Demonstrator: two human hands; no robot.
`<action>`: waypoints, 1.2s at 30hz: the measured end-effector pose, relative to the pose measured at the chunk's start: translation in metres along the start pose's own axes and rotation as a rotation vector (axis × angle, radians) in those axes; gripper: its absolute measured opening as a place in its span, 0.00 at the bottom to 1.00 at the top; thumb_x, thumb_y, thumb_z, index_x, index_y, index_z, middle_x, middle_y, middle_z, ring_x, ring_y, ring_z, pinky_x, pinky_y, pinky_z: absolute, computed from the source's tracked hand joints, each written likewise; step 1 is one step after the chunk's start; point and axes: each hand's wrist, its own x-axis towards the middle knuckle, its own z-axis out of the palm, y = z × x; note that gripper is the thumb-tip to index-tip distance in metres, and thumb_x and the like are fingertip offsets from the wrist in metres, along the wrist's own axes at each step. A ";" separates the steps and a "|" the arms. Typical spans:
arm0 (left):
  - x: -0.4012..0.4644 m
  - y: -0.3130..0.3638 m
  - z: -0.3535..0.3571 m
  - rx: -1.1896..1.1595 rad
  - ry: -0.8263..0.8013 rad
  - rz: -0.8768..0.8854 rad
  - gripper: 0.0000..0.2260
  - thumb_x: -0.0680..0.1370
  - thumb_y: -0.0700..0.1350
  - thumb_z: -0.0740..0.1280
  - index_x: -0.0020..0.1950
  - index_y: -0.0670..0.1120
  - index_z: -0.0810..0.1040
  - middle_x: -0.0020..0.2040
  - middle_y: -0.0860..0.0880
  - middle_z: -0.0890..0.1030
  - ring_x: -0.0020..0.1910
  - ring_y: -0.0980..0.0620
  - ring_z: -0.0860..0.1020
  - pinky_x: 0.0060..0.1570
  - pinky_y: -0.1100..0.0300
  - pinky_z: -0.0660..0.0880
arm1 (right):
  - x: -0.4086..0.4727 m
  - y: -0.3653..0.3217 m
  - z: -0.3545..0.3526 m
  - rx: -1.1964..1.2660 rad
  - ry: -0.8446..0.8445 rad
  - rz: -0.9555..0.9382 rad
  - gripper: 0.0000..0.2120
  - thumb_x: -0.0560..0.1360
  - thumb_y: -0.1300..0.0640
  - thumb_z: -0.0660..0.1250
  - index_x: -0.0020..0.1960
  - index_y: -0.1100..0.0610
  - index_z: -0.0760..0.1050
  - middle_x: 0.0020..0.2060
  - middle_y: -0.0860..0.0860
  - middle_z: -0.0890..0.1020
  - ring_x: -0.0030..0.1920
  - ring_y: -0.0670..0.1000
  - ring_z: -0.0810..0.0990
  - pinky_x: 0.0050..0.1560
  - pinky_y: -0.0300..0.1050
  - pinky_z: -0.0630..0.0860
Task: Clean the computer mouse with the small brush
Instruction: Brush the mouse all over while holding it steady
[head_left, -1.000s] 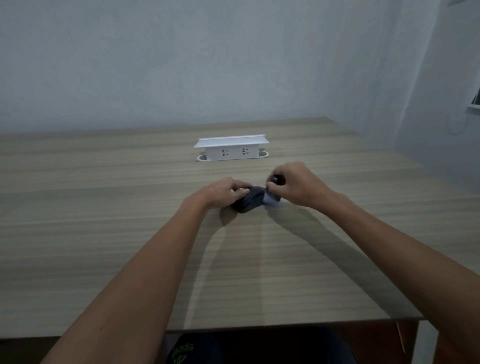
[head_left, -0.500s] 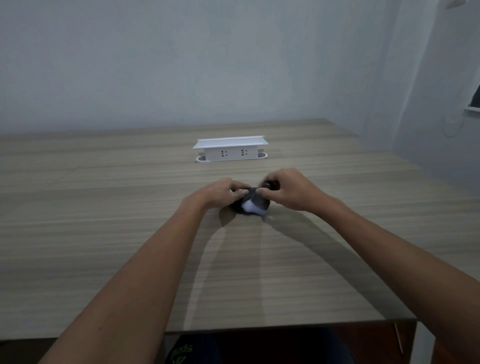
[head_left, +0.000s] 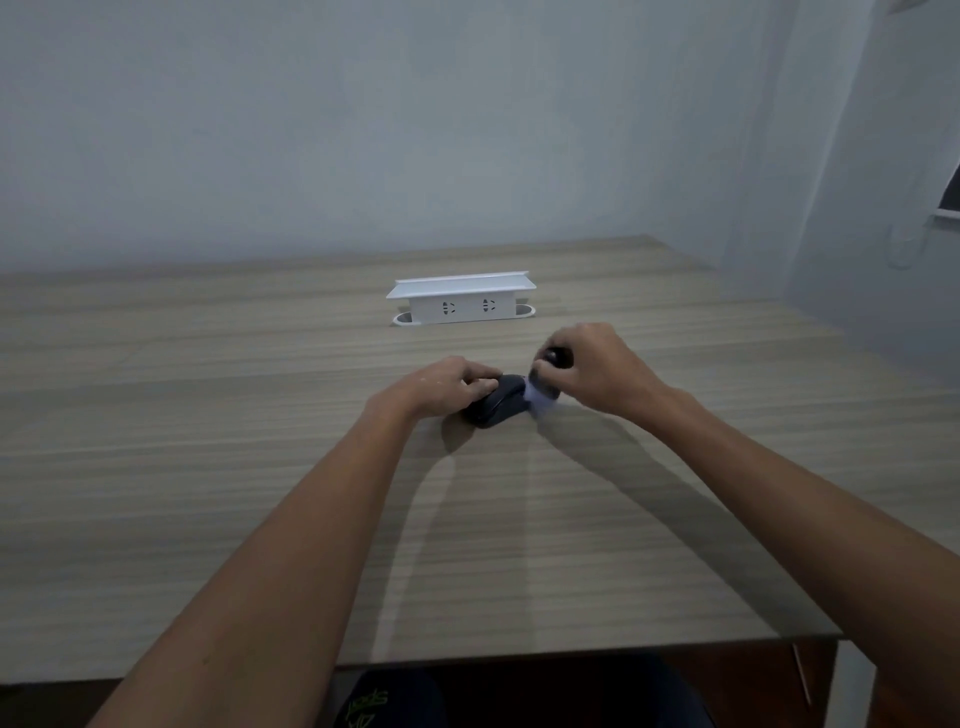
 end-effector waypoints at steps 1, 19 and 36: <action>0.000 -0.001 0.000 0.000 0.000 0.003 0.18 0.83 0.49 0.60 0.73 0.50 0.74 0.67 0.48 0.80 0.64 0.49 0.76 0.58 0.61 0.67 | -0.002 -0.006 0.000 0.053 -0.052 -0.031 0.07 0.72 0.56 0.70 0.43 0.56 0.86 0.35 0.50 0.85 0.36 0.49 0.81 0.39 0.45 0.76; -0.003 0.002 0.000 -0.005 0.008 -0.027 0.18 0.83 0.49 0.60 0.73 0.50 0.74 0.66 0.48 0.80 0.64 0.48 0.76 0.61 0.59 0.69 | -0.002 0.005 0.001 0.042 0.058 0.019 0.08 0.73 0.55 0.70 0.44 0.57 0.86 0.38 0.51 0.86 0.39 0.50 0.82 0.40 0.45 0.76; -0.006 0.006 -0.004 0.013 0.007 -0.016 0.18 0.84 0.49 0.60 0.73 0.50 0.74 0.67 0.48 0.79 0.65 0.48 0.76 0.59 0.61 0.68 | -0.005 0.010 0.009 0.106 0.031 0.047 0.07 0.74 0.55 0.71 0.45 0.58 0.86 0.38 0.51 0.86 0.38 0.47 0.82 0.42 0.44 0.77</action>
